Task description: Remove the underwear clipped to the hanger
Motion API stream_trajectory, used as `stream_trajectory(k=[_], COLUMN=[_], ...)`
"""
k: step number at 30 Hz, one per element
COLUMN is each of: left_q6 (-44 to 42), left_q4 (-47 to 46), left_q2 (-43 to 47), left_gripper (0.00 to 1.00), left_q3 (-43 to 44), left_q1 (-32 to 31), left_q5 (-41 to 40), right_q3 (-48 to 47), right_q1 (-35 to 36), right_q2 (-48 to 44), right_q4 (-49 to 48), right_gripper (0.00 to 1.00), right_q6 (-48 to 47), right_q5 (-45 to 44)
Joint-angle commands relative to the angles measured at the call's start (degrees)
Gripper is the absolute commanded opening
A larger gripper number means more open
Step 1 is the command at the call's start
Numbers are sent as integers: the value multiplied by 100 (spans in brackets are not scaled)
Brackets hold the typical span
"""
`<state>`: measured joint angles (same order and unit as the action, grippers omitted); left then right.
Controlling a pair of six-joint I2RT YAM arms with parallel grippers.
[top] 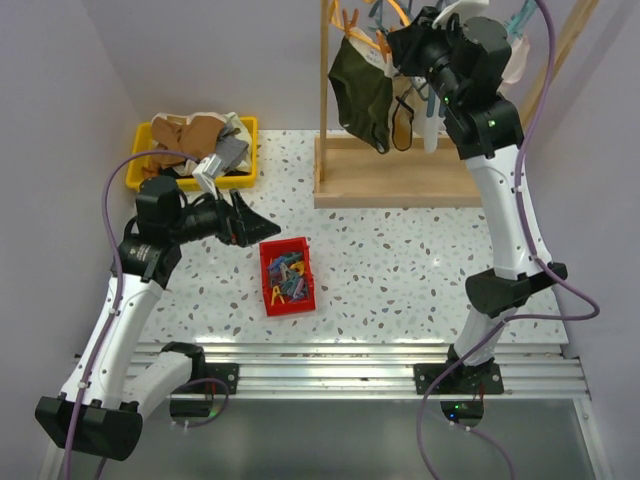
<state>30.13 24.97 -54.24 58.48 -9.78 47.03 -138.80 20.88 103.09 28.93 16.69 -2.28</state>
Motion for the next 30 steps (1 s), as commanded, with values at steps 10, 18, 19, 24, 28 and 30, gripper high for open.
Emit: stream_trajectory(k=[10, 18, 19, 24, 28, 30], left_q6=[-209, -104, -43, 423, 766, 898], left_q4=[-1, 386, 255, 78, -316, -352], left_q2=[-52, -500, -500, -640, -685, -728], left_gripper=[100, 100, 100, 100, 100, 100], left_q3=[366, 866, 893, 999, 560, 324], left_q1=[-24, -24, -24, -24, -94, -199], left_q5=[-167, -519, -502, -353, -202, -298], right_q3=[899, 3067, 3331, 4202, 5063, 5617], right_q1=[-14, 3, 3, 3, 3, 3], right_q2=[-1395, -3135, -3354, -4426, -5156, -5421], right_q4=[-1003, -300, -274, 516, 1009, 1115], right_gripper=[0, 0, 0, 0, 0, 0], right_q6=[36, -262, -263, -482, -430, -334], right_q5=[-79, 597, 624, 834, 1037, 1063])
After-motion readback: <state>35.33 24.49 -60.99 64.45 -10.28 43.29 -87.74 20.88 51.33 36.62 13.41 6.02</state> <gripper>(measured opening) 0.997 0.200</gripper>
